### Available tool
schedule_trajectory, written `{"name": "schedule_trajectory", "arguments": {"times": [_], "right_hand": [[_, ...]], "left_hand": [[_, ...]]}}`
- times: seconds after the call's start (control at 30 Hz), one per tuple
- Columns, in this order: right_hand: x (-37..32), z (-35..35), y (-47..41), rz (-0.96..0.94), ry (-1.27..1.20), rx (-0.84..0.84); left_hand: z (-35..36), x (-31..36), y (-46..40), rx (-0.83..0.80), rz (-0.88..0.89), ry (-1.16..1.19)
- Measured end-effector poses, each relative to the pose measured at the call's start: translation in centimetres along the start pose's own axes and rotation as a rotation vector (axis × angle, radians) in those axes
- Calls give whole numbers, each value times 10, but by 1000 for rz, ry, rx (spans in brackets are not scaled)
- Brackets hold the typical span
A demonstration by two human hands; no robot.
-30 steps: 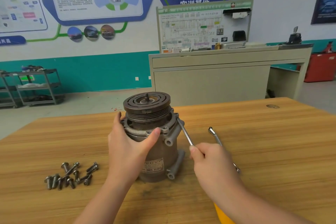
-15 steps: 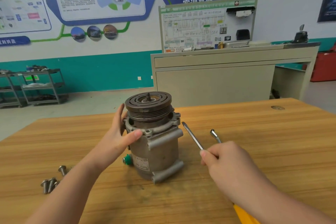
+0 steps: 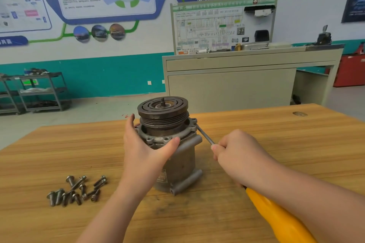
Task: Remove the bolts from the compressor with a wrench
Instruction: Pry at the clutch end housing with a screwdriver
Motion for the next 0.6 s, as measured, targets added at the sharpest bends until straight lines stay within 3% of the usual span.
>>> {"name": "schedule_trajectory", "arguments": {"times": [0.13, 0.4, 0.6], "right_hand": [[-11, -2, -11, 72, 68, -33], [-19, 0, -12, 86, 147, -36], [-29, -6, -9, -27, 96, -8]], "left_hand": [[-2, 3, 8, 95, 21, -94], [4, -3, 10, 109, -4, -107], [3, -4, 10, 140, -20, -119]]}}
Point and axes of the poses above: each hand's wrist, its own y-axis away from the middle knuckle, its own z-axis out of the palm, x = y × z, the point moved 8 cm from there along -y, towards the middle knuckle, and after that the axes turned 15 degrees about z, right-handed, at the moved point
